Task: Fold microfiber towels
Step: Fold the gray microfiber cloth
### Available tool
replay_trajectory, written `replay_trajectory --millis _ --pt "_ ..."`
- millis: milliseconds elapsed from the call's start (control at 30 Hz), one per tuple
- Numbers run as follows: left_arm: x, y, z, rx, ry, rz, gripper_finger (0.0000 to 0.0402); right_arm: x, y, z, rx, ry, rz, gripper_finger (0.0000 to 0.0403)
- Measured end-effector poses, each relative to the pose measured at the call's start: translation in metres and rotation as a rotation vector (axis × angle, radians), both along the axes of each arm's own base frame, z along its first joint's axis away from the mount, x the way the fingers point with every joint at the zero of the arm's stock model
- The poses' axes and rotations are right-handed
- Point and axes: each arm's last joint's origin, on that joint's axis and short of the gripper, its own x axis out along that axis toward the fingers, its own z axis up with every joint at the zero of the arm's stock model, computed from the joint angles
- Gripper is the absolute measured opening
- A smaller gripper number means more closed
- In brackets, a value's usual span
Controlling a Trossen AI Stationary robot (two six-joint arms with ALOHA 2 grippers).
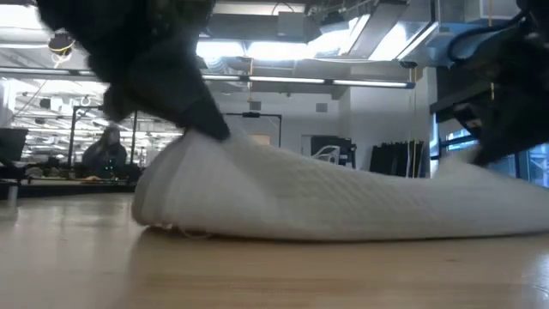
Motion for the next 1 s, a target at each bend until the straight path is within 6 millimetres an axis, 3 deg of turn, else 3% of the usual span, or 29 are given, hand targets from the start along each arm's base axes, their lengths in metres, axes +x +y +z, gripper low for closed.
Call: replay_trajectory --millis 200,333,433,567,700,900,1000 --pt "-0.019 0.04 0.047 0.213 0.06 0.046 0.0002 0.007 -0.025 0.027 -0.355 -0.246 -0.281 0.0005" --pt "-0.033 0.062 0.077 0.344 0.042 0.092 0.0001 0.012 -0.035 0.058 -0.571 -0.342 -0.311 0.0007" --pt "-0.041 0.07 0.096 0.41 0.004 0.106 0.0001 0.012 -0.038 0.076 -0.588 -0.379 -0.278 0.0006" --pt "-0.045 0.07 0.102 0.417 -0.022 0.109 0.0 0.007 -0.034 0.077 -0.518 -0.382 -0.117 0.0006" --pt "-0.041 0.057 0.082 0.33 0.002 0.081 0.0 0.001 -0.025 0.065 -0.355 -0.285 0.065 0.0007" --pt "-0.039 0.02 0.005 0.216 0.014 0.026 0.0 -0.011 -0.015 0.024 -0.023 -0.041 0.216 0.0007" --pt "-0.039 0.001 -0.027 0.154 -0.036 0.018 0.0 -0.014 -0.008 0.009 0.083 0.003 0.292 0.0008"
